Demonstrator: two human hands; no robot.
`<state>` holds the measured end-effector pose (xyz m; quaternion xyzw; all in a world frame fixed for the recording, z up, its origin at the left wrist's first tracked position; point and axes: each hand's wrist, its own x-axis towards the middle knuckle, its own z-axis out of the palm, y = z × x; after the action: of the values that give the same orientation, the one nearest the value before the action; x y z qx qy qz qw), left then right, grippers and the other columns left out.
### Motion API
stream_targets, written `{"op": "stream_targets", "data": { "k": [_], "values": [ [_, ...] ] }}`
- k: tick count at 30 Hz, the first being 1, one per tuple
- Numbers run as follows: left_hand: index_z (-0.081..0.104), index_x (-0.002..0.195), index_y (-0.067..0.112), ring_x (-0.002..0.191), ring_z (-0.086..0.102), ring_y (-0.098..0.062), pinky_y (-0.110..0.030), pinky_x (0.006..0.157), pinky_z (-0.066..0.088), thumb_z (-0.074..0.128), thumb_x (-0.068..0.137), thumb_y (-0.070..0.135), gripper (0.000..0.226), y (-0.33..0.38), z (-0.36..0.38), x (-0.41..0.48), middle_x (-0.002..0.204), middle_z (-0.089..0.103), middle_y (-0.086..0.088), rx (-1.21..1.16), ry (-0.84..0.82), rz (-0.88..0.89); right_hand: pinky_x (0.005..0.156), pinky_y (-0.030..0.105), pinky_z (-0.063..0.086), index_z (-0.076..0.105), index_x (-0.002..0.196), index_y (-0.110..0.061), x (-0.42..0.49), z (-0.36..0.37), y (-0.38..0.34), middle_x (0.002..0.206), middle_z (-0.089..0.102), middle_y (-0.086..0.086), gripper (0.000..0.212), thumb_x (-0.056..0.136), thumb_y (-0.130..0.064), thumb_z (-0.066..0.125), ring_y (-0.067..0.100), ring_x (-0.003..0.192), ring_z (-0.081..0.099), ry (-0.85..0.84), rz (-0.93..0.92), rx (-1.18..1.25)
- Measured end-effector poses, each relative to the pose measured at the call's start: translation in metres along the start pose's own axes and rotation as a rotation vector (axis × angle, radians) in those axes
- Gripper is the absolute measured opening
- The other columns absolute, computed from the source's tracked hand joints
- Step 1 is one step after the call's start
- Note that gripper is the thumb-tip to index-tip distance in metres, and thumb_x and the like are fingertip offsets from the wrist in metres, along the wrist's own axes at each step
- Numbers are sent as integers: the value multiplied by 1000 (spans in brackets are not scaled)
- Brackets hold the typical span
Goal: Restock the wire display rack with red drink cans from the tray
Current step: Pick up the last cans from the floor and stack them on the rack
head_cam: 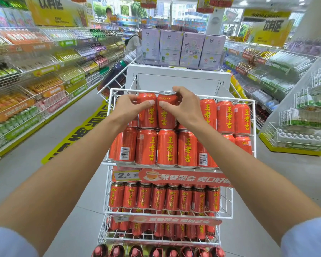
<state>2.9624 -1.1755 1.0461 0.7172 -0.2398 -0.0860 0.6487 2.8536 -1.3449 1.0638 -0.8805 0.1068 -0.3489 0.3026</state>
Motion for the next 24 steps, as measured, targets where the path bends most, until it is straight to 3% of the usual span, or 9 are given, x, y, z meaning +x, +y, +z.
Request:
{"op": "stream_targets", "data": {
  "k": [5,11,16,19,22,24],
  "values": [
    [75,105,16,78,74,-15,-31,70,56,86,83,35,32,5,0,2,96,79,-5,14,-9,-13,111,42,47,62,140,-8,0,1,0,134,70,9,73,83,-48,83,26,126,63,9,-26,-39],
    [76,109,11,66,73,1,-13,55,53,85,85,31,33,1,3,3,89,78,2,66,7,18,106,42,51,65,136,-8,1,4,2,127,73,9,70,84,-52,80,27,119,67,22,-52,-91],
    [73,118,10,89,73,-15,-17,59,52,87,82,36,47,-1,5,5,104,76,-6,69,46,-1,103,37,47,65,134,-9,2,7,5,127,72,10,65,87,-51,77,27,119,65,23,-88,-157],
    [71,119,3,77,70,-19,-16,51,52,87,83,30,47,0,6,5,96,75,-9,48,41,-12,103,37,46,68,130,-6,5,9,6,126,71,12,52,89,-37,77,29,120,65,42,-144,-211],
    [71,116,0,59,64,-10,-16,49,50,86,85,24,42,0,9,4,85,71,-7,81,41,15,97,35,47,71,123,-6,6,8,8,119,72,12,39,90,-26,76,30,114,66,-11,-187,-263],
    [68,114,3,63,64,-8,-20,54,52,87,83,27,43,0,12,5,87,68,-5,155,72,44,93,34,46,71,118,-6,5,8,11,114,71,12,34,89,-24,76,30,110,65,-36,-223,-287]
  ]
}}
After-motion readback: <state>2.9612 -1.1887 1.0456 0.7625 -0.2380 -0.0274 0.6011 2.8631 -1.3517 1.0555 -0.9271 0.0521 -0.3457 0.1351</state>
